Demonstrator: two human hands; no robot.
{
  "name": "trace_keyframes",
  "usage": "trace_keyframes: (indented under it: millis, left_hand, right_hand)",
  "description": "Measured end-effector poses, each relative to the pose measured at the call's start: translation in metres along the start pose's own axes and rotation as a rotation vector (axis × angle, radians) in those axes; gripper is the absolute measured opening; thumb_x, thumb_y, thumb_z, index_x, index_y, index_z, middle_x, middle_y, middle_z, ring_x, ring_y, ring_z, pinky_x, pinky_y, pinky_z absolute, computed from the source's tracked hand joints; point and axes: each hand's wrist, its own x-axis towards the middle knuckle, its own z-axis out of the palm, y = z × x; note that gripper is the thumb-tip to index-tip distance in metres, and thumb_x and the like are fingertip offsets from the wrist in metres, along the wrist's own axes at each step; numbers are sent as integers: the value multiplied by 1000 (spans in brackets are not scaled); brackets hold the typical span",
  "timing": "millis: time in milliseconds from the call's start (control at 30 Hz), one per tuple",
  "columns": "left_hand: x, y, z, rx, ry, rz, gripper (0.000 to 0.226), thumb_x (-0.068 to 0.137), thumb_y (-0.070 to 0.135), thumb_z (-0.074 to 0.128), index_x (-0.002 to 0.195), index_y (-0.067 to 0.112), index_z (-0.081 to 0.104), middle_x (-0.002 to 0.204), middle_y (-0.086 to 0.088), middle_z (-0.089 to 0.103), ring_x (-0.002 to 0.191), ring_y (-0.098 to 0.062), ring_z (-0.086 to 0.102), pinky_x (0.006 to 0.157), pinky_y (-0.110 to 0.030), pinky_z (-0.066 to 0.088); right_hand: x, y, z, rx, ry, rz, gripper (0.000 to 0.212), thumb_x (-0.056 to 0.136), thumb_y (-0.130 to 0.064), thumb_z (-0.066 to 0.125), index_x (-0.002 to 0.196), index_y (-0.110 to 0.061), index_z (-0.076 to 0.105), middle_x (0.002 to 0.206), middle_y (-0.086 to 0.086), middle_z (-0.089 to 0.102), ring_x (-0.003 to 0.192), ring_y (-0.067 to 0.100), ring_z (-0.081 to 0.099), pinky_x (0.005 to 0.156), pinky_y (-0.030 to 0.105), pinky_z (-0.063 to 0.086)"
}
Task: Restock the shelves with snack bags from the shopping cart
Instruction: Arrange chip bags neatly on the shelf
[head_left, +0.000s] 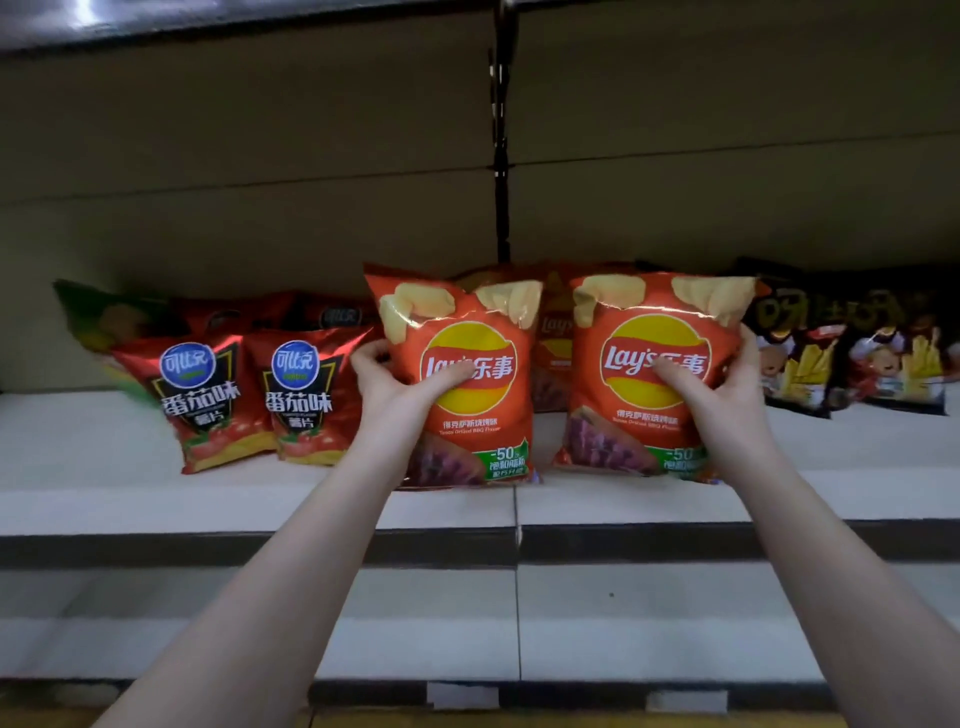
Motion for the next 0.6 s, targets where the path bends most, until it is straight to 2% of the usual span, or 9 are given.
trace_keyframes:
  millis: [100, 233, 333, 400, 600]
  left_hand:
    - [4, -2, 12, 55, -16, 69, 79, 66, 29, 86, 123, 26, 31, 124, -6, 52, 100, -22, 62, 82, -38, 55]
    - [15, -15, 26, 139, 43, 63, 76, 73, 34, 81, 132, 18, 35, 123, -7, 56, 105, -25, 61, 92, -46, 52]
    - [24, -24, 28, 277, 116, 42, 77, 69, 48, 80, 130, 23, 39, 124, -11, 55, 112, -31, 56, 95, -52, 49]
    - [29, -26, 29, 278, 135, 18, 78, 67, 52, 79, 129, 22, 40, 122, -11, 56, 113, -33, 55, 95, -53, 49]
    - [48, -31, 29, 224, 184, -57, 65, 86, 28, 70, 135, 7, 34, 129, -16, 54, 114, -37, 56, 95, -50, 48]
  right_hand:
    - [11, 1, -5, -19, 35, 8, 83, 77, -30, 75, 142, -25, 24, 129, -2, 44, 108, 19, 52, 86, 37, 47]
    - [21, 8, 7, -22, 28, 19, 82, 74, -33, 76, 140, -27, 27, 127, -3, 45, 108, 19, 52, 87, 38, 49]
    - [31, 15, 22, -25, -6, 72, 82, 73, -32, 78, 140, -25, 31, 126, -2, 47, 108, 20, 52, 90, 40, 50]
    - [38, 20, 31, -43, -43, 109, 83, 73, -33, 78, 141, -22, 33, 132, 3, 50, 110, 24, 54, 91, 42, 50]
    - [48, 35, 48, -174, -124, 71, 78, 78, -26, 75, 143, -17, 31, 135, 8, 49, 118, 27, 52, 91, 38, 47]
